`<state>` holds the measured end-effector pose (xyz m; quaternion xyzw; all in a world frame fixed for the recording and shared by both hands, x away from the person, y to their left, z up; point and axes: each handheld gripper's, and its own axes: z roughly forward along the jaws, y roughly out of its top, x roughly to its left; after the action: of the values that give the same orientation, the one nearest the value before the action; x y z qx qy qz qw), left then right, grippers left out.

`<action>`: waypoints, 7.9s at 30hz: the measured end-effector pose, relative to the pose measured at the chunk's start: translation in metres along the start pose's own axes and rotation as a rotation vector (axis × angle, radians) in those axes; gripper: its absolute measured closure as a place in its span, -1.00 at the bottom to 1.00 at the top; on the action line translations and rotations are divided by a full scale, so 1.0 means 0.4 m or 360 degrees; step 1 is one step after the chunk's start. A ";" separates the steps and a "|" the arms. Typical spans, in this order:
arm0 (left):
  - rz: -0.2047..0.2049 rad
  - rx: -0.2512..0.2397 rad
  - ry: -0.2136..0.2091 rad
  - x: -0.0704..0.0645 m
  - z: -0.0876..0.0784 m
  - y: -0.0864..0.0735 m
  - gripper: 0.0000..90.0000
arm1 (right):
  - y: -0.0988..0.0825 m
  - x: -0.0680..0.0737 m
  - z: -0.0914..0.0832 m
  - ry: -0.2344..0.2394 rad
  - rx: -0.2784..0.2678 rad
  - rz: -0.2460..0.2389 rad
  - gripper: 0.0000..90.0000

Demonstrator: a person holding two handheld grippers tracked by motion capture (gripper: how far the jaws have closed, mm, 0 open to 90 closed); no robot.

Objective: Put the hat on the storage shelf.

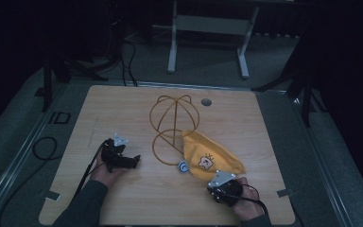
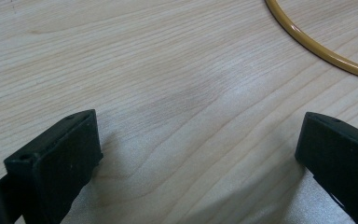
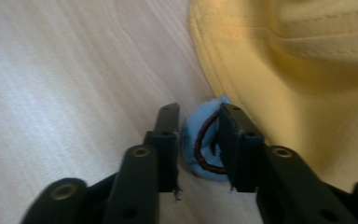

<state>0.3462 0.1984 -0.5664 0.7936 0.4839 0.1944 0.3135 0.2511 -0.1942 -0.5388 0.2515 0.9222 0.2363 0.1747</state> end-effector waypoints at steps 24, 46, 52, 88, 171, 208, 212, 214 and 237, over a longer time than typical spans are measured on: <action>0.0001 -0.0001 0.0001 0.000 0.000 0.000 -1.00 | 0.066 -0.049 -0.059 -0.0067 -0.0083 0.0059 0.89; -0.0003 -0.0004 0.0001 0.000 0.000 0.000 -1.00 | 0.134 -0.133 -0.141 -0.0207 -0.0240 0.0120 0.89; -0.0004 -0.0004 0.0001 0.000 0.000 0.000 -1.00 | 0.148 -0.153 -0.157 -0.0265 -0.0249 0.0140 0.89; -0.0005 0.0002 -0.0002 0.000 0.000 0.001 -1.00 | 0.194 -0.283 -0.189 -0.0201 -0.0141 0.0270 0.88; -0.0006 -0.0004 0.0002 0.000 0.000 0.000 -1.00 | 0.297 -0.432 -0.122 -0.0062 0.0306 0.0192 0.57; -0.0005 -0.0004 0.0001 0.000 0.000 0.000 -1.00 | 0.369 -0.474 -0.039 0.0114 0.0649 0.0082 0.86; -0.0006 -0.0004 0.0001 0.000 0.000 0.000 -1.00 | 0.370 -0.476 -0.049 0.0119 0.0639 0.0071 0.86; -0.0006 -0.0004 0.0001 0.000 0.000 0.000 -1.00 | 0.371 -0.476 -0.054 0.0117 0.0634 0.0067 0.86; -0.0005 -0.0001 -0.0001 0.000 0.000 0.001 -1.00 | 0.390 -0.489 -0.133 0.0121 0.0551 0.0000 0.86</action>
<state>0.3463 0.1982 -0.5662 0.7927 0.4851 0.1938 0.3142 0.4461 -0.2007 -0.3732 0.2686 0.9550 0.0833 0.0938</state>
